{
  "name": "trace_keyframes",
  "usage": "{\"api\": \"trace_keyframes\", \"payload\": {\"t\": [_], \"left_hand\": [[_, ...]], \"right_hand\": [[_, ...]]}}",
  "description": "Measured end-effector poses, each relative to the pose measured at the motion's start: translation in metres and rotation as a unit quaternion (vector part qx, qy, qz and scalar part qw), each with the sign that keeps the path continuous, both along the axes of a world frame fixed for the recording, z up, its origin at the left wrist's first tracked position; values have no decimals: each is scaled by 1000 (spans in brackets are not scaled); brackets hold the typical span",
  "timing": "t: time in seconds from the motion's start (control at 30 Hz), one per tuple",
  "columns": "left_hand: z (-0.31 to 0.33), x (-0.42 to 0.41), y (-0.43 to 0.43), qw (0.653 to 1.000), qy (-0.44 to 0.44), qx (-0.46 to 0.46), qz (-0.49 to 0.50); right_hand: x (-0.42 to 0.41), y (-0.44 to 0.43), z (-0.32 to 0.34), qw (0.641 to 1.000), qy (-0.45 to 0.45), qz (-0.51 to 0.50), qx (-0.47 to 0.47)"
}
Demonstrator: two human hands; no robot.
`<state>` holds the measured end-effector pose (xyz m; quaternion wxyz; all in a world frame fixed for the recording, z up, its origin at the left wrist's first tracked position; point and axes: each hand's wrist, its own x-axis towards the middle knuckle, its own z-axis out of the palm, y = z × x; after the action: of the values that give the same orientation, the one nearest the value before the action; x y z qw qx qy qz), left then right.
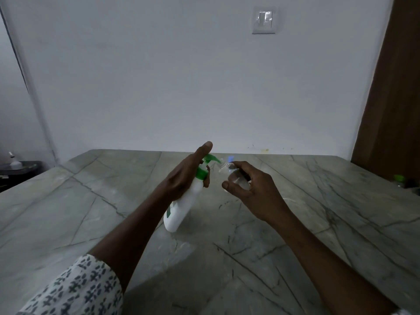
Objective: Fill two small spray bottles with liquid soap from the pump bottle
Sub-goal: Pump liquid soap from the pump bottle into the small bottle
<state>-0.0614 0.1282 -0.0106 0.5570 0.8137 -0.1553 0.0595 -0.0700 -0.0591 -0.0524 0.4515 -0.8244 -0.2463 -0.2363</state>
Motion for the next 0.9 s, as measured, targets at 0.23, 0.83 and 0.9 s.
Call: {"api": "trace_keyframes", "payload": {"t": [0.23,0.83,0.9], "left_hand": [[-3,3,0,999,-1,51,12],[-7,4,-5,994,-64,80,39],[-6,3,-5,995,-52,72,43]], "right_hand": [[4,-3,-5,1000,10,-7,-21],[5,-2,-11,1000,17,-14,-16],[5,-2,-12,1000,17,-13,-19]]}}
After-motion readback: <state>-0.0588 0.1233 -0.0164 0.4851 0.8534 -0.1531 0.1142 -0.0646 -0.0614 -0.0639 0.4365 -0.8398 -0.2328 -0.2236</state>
